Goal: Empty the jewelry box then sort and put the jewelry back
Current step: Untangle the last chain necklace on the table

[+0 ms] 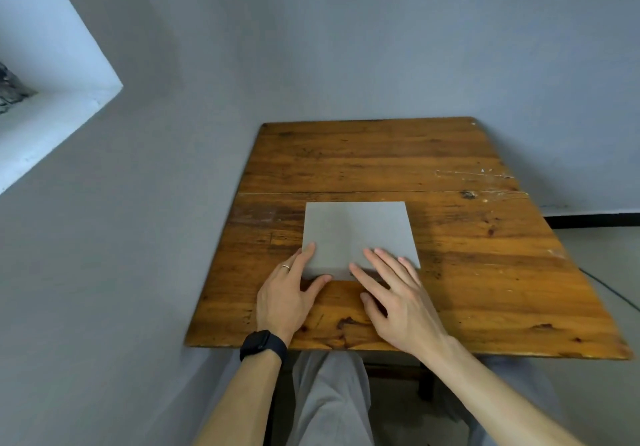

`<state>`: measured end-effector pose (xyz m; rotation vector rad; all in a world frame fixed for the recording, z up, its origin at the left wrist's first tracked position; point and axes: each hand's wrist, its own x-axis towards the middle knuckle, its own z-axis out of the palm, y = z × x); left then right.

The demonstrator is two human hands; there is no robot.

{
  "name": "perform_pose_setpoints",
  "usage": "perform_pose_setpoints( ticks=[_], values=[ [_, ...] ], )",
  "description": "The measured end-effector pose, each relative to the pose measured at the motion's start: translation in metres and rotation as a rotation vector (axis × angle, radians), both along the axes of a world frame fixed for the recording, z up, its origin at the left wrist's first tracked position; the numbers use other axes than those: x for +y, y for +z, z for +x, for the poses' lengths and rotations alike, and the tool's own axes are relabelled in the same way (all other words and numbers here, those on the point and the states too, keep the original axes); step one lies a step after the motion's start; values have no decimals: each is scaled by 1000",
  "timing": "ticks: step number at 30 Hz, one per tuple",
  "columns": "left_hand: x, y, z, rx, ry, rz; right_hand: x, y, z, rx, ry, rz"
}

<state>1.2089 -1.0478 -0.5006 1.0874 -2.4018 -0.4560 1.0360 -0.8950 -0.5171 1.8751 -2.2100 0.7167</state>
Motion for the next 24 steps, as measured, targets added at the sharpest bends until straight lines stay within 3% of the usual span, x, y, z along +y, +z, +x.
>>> perform_pose_setpoints(
  ticks=[19, 24],
  values=[
    [0, 3, -2, -55, 1, -37, 5, 7, 1, 39, -29, 106],
    [-2, 12, -12, -14, -33, -150, 5, 8, 3, 31, -45, 119]
  ],
)
